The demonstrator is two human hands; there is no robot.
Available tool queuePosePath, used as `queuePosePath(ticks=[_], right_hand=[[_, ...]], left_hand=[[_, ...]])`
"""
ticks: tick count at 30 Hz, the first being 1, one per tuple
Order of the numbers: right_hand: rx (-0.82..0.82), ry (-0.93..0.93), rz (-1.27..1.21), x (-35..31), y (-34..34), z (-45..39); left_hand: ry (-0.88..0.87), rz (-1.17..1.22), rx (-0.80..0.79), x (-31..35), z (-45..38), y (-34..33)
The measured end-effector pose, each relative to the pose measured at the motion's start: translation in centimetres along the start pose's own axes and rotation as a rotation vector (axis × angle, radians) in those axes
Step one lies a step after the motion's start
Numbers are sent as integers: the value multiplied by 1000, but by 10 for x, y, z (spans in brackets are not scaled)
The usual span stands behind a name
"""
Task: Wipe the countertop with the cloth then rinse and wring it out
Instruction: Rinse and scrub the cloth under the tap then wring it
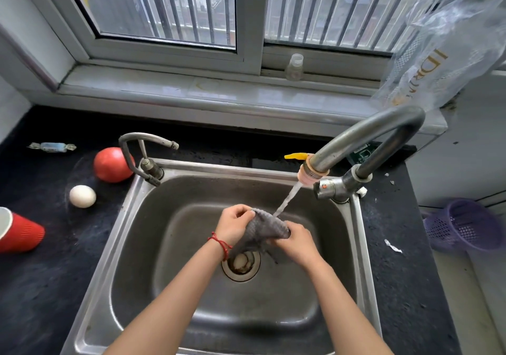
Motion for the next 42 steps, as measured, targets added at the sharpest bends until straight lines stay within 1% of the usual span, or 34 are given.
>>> queuePosePath(ticks=[1, 3, 5, 7, 9, 10, 11, 12, 13, 14, 15, 16, 17, 19, 20, 21, 22, 23, 24, 25, 26, 28, 29, 31, 32, 34, 36, 37, 39, 40, 41, 42], right_hand=[[10, 0, 30, 1, 1, -3], [-48, -30, -97, 2, 3, -6], [-141, -71, -312, -3, 2, -3], [-143, -90, -463, -11, -4, -1], [-77, -90, -524, -23, -11, 2], [-56, -106, -540, -28, -14, 3], [-48, -125, -549, -35, -15, 5], [-52, -143, -544, -39, -17, 7], [-64, -149, -505, -43, -19, 9], [-71, -135, -424, -45, -20, 11], [-63, -110, -309, -47, -22, 13], [-32, -82, -185, -49, -22, 16], [19, -74, -83, -50, -19, 18], [158, -146, 58, -47, -7, 14], [221, -193, 106, -45, 1, 10], [262, -213, 129, -43, 8, 7], [272, -208, 136, -42, 12, 6], [259, -172, 152, -42, 11, 9], [231, -119, 178, -43, 6, 15], [193, -63, 209, -43, -3, 23], [163, -14, 242, -41, -13, 33], [154, 15, 327, -37, -22, 45], [191, -1, 366, -36, -19, 42], [285, -56, 379, -35, -7, 30], [311, -94, 354, -36, -1, 24], [357, -188, 230, -34, 4, 13], [363, -292, 11, -25, 3, 7], [349, -322, -139, -20, 2, 5], [284, -355, -461, -12, -1, 1], [224, -369, -591, -13, -2, 2], [170, -361, -678, -14, -5, 2], [123, -339, -700, -16, -8, 4]], left_hand=[[-48, -42, -16, 0, -2, 2], [-78, -118, -2, -6, -5, 10], [-61, -140, 102, -9, -6, 16], [40, -42, 256, -15, 1, 13], [300, 94, 376, -33, 10, -3], [474, 181, 369, -45, 13, -16], [614, 301, 310, -52, 15, -30], [710, 486, 170, -55, 15, -47], [698, 648, 17, -55, 12, -61], [620, 673, -75, -54, 7, -70], [546, 751, -71, -49, 5, -75], [521, 766, -99, -46, 7, -76], [501, 736, -125, -42, 9, -76], [583, 516, -150, -46, 18, -78], [592, 531, -130, -52, 16, -82], [584, 477, -76, -44, 18, -79], [595, 451, -7, -44, 20, -74], [593, 457, 82, -51, 18, -69], [613, 436, 134, -49, 17, -64], [613, 436, 139, -51, 17, -60], [651, 507, 173, -57, 16, -57], [694, 541, 164, -64, 14, -60], [685, 546, 143, -64, 16, -61], [679, 589, 5, -55, 23, -71], [657, 559, -26, -54, 23, -68], [622, 610, 15, -57, 21, -68], [592, 586, 67, -55, 22, -58], [612, 572, 110, -58, 24, -51], [651, 386, 204, -70, 25, -38], [667, 284, 190, -74, 24, -32], [676, 223, 179, -74, 21, -29], [675, 199, 170, -75, 19, -29]])
Point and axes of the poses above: each hand's wrist, its own z-axis away from the middle knuckle, its own y-axis out of the back of the hand, x = y × z, the point moved 4 cm from there along -z, towards the middle knuckle, and after that the axes turned 9 degrees about -y, right-handed, at the moved point
